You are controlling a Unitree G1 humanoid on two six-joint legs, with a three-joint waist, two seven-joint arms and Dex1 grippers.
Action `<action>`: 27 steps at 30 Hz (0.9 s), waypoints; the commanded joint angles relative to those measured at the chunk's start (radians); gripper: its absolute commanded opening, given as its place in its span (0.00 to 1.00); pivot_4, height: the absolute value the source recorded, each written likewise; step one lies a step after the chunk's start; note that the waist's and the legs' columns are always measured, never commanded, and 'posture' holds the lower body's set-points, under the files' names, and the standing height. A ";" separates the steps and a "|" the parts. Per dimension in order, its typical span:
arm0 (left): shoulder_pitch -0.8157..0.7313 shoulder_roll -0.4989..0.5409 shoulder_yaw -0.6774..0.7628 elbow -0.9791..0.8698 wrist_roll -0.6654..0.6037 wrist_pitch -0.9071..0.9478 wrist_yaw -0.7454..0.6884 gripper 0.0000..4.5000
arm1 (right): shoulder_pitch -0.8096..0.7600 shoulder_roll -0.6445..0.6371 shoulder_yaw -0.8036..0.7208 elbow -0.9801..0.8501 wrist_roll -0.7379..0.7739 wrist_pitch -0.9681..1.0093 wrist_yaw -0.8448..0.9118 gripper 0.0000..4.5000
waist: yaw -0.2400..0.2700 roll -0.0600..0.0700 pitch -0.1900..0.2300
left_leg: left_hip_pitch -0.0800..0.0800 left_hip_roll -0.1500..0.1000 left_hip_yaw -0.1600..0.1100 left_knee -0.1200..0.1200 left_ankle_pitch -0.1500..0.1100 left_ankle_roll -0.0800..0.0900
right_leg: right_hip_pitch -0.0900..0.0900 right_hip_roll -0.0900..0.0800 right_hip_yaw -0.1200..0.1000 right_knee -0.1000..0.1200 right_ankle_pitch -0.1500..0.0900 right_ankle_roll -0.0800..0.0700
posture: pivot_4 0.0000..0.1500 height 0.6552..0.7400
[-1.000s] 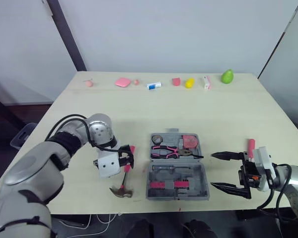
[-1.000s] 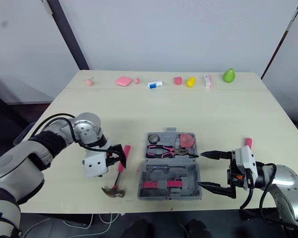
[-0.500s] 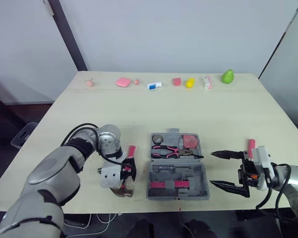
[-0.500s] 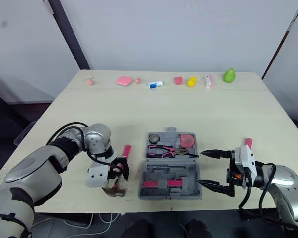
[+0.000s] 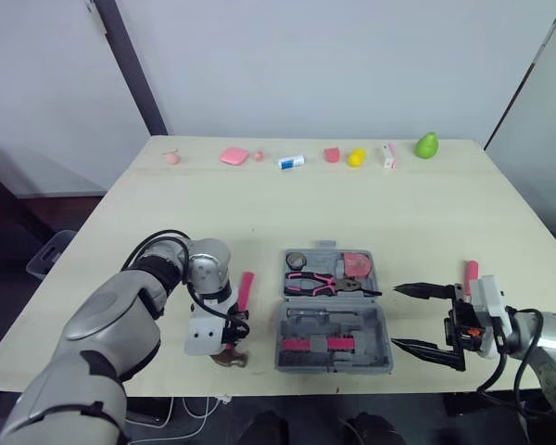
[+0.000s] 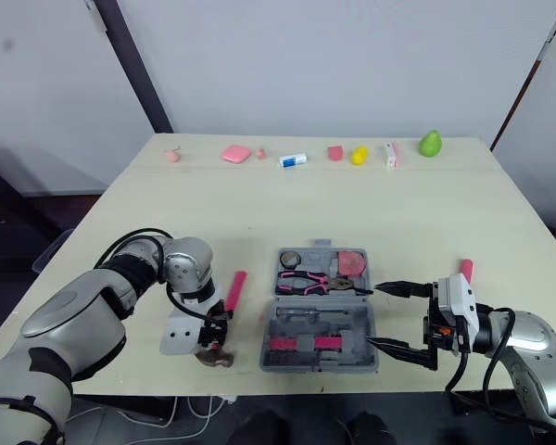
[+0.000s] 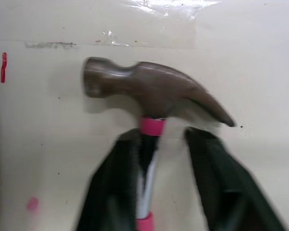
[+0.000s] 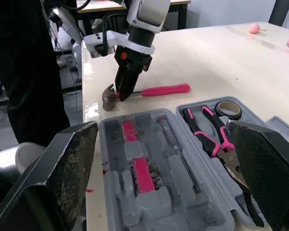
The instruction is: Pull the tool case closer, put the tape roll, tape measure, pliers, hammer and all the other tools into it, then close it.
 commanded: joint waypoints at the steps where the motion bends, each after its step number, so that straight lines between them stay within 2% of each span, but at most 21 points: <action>1: 0.000 -0.018 0.015 0.017 0.045 -0.015 0.076 0.04 | 0.004 0.007 -0.017 -0.012 0.004 -0.028 0.004 1.00 | 0.000 0.000 0.000 | 0.000 0.000 0.000 0.000 0.000 0.000 | 0.000 0.000 0.000 0.000 0.000 0.000 | 1.00 1.00; 6: 0.003 0.000 0.014 0.026 0.011 -0.014 0.098 0.02 | 0.007 0.015 -0.012 -0.006 -0.003 -0.038 0.007 1.00 | 0.000 0.001 0.000 | 0.000 0.000 0.000 0.000 0.000 0.000 | 0.000 0.000 0.000 0.000 0.000 0.000 | 1.00 1.00; 11: 0.019 0.065 0.033 -0.027 -0.146 0.076 0.041 0.02 | 0.016 0.016 -0.014 -0.008 -0.004 -0.043 0.008 1.00 | -0.001 0.000 0.000 | 0.000 0.000 0.000 0.000 0.000 0.000 | 0.000 0.000 0.000 0.000 0.000 0.000 | 1.00 1.00; 14: 0.040 0.166 0.065 -0.129 -0.270 0.179 -0.023 0.02 | 0.017 0.018 -0.011 -0.001 -0.006 -0.047 0.011 1.00 | -0.003 -0.002 0.001 | -0.001 0.000 -0.001 0.000 0.000 0.000 | -0.001 0.000 -0.001 0.000 0.000 0.000 | 1.00 1.00; 16: 0.081 0.223 0.095 -0.231 -0.371 0.285 -0.069 0.02 | 0.017 0.021 -0.010 0.001 -0.008 -0.050 0.011 1.00 | -0.006 -0.005 0.003 | -0.002 0.001 -0.001 0.000 0.000 0.000 | -0.002 0.001 -0.001 0.001 0.000 0.000 | 1.00 1.00; 23: 0.311 0.404 0.368 -0.570 -0.449 0.777 0.136 0.02 | 0.028 0.041 0.002 0.002 -0.014 -0.062 0.010 1.00 | -0.012 -0.005 0.003 | -0.002 0.002 -0.001 0.000 0.000 0.000 | -0.002 0.000 -0.002 0.001 0.000 0.000 | 1.00 1.00; 27: 0.517 0.525 0.511 -0.848 -0.589 1.219 0.255 0.02 | 0.016 0.047 0.011 0.023 -0.021 -0.072 0.022 1.00 | -0.020 -0.005 0.003 | -0.002 0.003 -0.001 0.000 0.000 0.000 | -0.002 0.000 -0.003 0.001 0.000 0.000 | 1.00 1.00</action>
